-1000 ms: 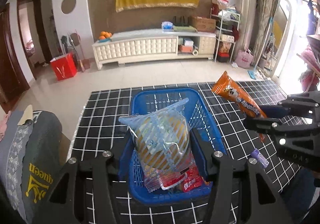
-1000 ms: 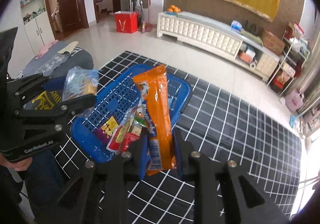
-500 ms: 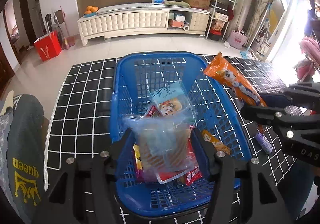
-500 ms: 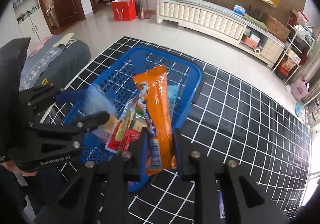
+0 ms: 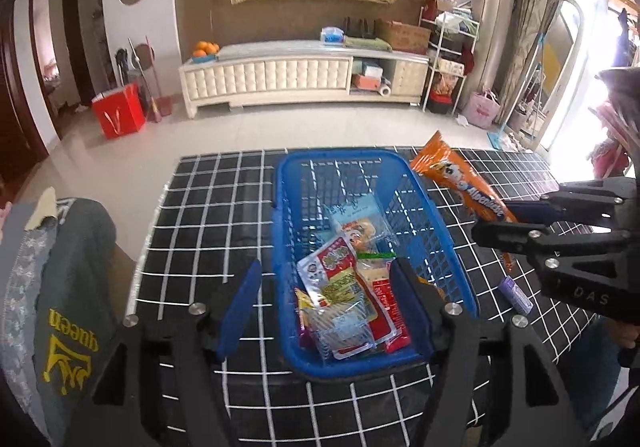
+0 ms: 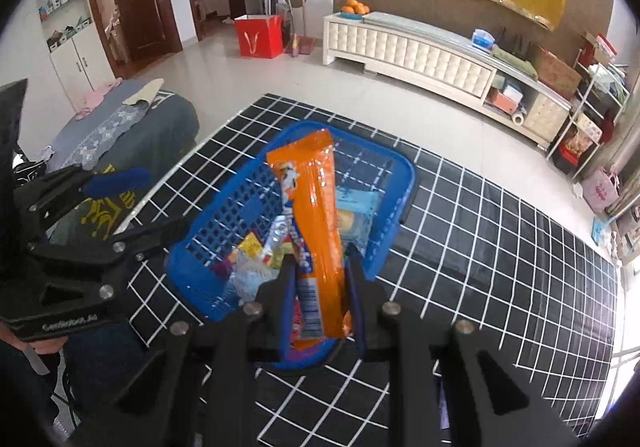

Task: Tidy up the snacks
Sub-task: 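Lower the bun bag into the basket and open the left tool, then lower the orange stick pack into the basket and open the right tool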

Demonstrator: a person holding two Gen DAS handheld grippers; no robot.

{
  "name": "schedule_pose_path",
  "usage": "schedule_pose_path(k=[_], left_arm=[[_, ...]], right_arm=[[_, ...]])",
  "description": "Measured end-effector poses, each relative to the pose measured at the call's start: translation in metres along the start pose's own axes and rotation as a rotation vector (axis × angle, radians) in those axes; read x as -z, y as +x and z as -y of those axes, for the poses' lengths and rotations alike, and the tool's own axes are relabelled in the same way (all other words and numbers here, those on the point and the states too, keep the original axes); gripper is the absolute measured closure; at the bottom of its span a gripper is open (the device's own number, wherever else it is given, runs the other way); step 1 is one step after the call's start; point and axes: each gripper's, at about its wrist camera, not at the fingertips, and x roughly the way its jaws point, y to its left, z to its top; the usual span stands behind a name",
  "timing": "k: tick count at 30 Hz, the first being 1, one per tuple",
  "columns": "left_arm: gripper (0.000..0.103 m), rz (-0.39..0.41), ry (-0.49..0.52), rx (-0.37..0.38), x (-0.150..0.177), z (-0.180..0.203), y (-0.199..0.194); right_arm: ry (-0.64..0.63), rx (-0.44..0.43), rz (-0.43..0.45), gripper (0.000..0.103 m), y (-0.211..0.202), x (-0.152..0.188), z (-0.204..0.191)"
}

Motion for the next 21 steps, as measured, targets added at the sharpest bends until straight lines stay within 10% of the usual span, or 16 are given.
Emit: schedule_pose_path(k=[21], left_arm=[[0.034,-0.030,-0.097,-0.062,0.023,-0.065,0.018]], right_arm=[[0.068,-0.003,-0.089,0.075,0.081,-0.027,-0.026]])
